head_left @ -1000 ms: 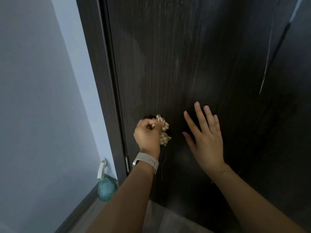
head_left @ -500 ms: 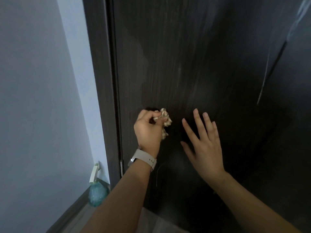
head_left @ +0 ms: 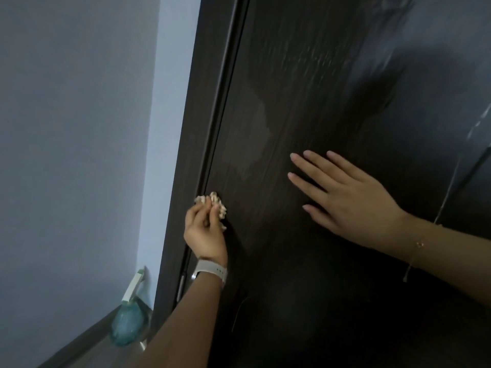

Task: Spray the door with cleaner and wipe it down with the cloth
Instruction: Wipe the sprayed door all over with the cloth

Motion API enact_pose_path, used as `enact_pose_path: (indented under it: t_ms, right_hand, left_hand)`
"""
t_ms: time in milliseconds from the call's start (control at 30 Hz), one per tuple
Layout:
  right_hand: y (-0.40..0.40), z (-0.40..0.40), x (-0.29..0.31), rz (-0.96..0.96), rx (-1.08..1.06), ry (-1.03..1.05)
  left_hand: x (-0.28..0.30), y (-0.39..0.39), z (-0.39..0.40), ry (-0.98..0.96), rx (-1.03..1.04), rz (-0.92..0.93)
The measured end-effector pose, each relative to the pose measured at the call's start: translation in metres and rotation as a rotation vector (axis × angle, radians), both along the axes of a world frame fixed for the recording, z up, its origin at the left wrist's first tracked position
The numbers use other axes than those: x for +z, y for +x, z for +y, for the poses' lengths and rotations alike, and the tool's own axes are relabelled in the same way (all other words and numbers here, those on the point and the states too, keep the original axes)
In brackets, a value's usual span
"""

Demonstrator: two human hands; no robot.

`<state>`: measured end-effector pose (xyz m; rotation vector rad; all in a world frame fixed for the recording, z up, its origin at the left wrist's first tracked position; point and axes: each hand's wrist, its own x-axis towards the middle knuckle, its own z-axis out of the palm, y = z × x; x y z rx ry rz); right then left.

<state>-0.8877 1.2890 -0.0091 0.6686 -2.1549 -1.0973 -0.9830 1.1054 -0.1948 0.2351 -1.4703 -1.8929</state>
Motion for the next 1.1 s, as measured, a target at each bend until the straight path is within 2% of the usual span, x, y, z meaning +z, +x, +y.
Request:
enact_pose_path:
  t_ms: [100,200,267,333,400,467,533,633,733,800,867,967,1100]
  right_hand:
    - [-0.003,0.011,0.012,-0.029,-0.044,0.073]
    - [-0.004,0.018,0.011,-0.011,-0.055,0.151]
    - [-0.005,0.018,0.01,0.0,-0.048,0.162]
    - [-0.006,0.017,0.01,-0.015,-0.052,0.169]
    - [-0.007,0.018,0.01,-0.021,-0.053,0.163]
    - [-0.008,0.02,0.009,-0.027,-0.043,0.161]
    - [-0.008,0.019,0.008,-0.041,-0.038,0.15]
    - [-0.009,0.019,0.01,-0.05,-0.009,0.125]
    - [-0.011,0.021,0.008,-0.063,0.006,0.105]
    - [-0.012,0.022,0.007,-0.066,0.022,0.091]
    - [-0.012,0.022,0.008,-0.067,0.037,0.081]
    - [-0.012,0.023,0.007,-0.074,0.036,0.076]
    - [-0.013,0.022,0.007,-0.095,0.037,0.07]
  left_hand:
    - [0.035,-0.001,0.003,0.013,0.016,0.032]
    - [0.101,0.006,0.011,-0.13,-0.028,0.278]
    - [0.128,0.005,0.014,-0.2,-0.053,0.37]
    - [0.125,0.002,0.011,-0.184,-0.033,0.367]
    - [0.099,0.005,0.007,-0.149,-0.022,0.263]
    - [0.075,0.009,0.002,-0.166,-0.041,0.182]
    - [0.073,0.01,-0.003,-0.217,-0.088,0.182]
    - [0.121,-0.002,-0.011,-0.325,-0.12,0.281]
    - [0.197,-0.024,-0.025,-0.368,-0.037,0.386]
    - [0.229,-0.037,-0.035,-0.415,0.04,0.424]
    - [0.226,-0.04,-0.039,-0.443,0.052,0.443]
    - [0.177,-0.033,-0.033,-0.439,0.019,0.417]
    - [0.125,-0.016,-0.026,-0.626,-0.043,0.4]
